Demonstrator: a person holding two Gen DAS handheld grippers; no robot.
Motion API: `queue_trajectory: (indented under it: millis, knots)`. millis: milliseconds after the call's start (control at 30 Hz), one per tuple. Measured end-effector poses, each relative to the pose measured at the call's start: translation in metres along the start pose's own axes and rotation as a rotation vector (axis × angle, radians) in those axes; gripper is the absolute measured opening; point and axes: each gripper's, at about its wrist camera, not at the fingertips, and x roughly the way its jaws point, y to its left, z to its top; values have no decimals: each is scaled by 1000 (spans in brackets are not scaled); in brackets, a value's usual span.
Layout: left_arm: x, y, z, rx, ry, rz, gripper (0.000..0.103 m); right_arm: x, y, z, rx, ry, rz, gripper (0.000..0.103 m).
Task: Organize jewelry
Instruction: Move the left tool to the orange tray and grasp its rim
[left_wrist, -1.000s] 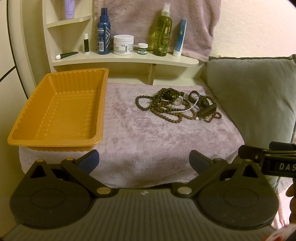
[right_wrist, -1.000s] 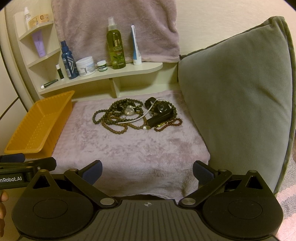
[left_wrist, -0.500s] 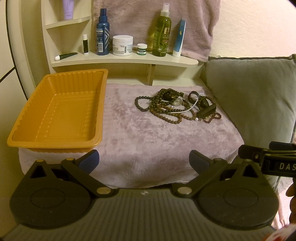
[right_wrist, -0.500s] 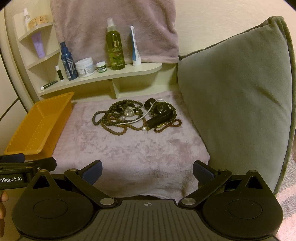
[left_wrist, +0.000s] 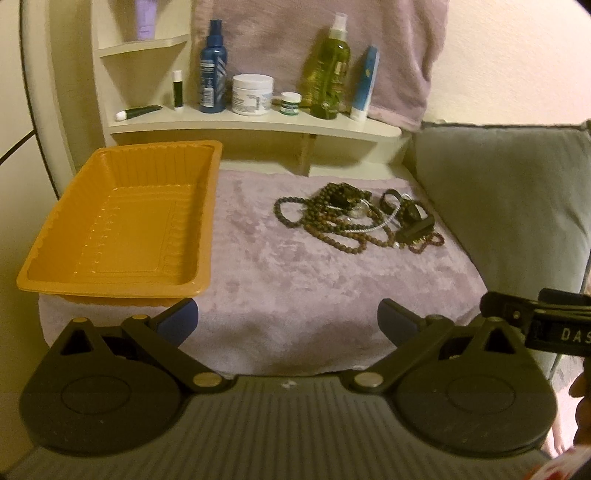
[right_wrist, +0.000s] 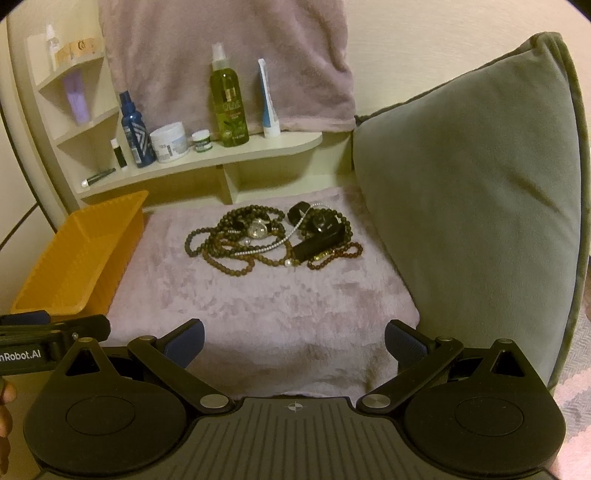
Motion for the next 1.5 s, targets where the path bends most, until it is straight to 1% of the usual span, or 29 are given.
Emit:
queue_trajectory:
  millis: [133, 400, 500, 700, 767, 867, 967, 1067, 1167, 1233, 1300, 1333, 1367, 1433, 1500]
  knots:
    - [-2, 18, 4, -32, -26, 24, 102, 3, 3, 1, 3, -19, 15, 103]
    - [-5, 67, 9, -90, -61, 82, 102, 18, 19, 0, -17, -12, 42, 103]
    - [-6, 88, 9, -116, -68, 94, 102, 26, 24, 0, -21, -11, 64, 103]
    - [-6, 131, 10, -165, -80, 103, 102, 39, 34, 2, -51, -29, 75, 103]
    - [-6, 143, 11, -167, -85, 107, 102, 44, 36, 1, -74, -40, 77, 103]
    - [-6, 162, 10, -157, -93, 137, 102, 52, 41, 0, -115, -57, 68, 103]
    - [-5, 184, 9, -157, -96, 165, 102, 59, 45, 1, -117, -51, 64, 103]
    - [-2, 206, 7, -164, -91, 180, 97, 66, 48, 2, -108, -34, 66, 103]
    - [5, 227, 4, -184, -78, 171, 91, 73, 53, 3, -124, -26, 51, 103]
    - [11, 240, 2, -204, -72, 143, 87, 78, 55, 3, -128, -17, 39, 103]
    - [16, 251, -1, -237, -80, 115, 85, 82, 57, 4, -127, -9, 29, 103]
    - [20, 255, -2, -252, -79, 100, 81, 84, 57, 4, -127, -5, 23, 103]
    - [24, 258, -3, -264, -78, 89, 80, 86, 58, 5, -128, -1, 18, 103]
    - [30, 264, -5, -284, -90, 59, 69, 89, 59, 6, -133, 5, 8, 103]
    - [37, 268, -5, -295, -85, 42, 65, 92, 61, 8, -136, 7, 1, 103]
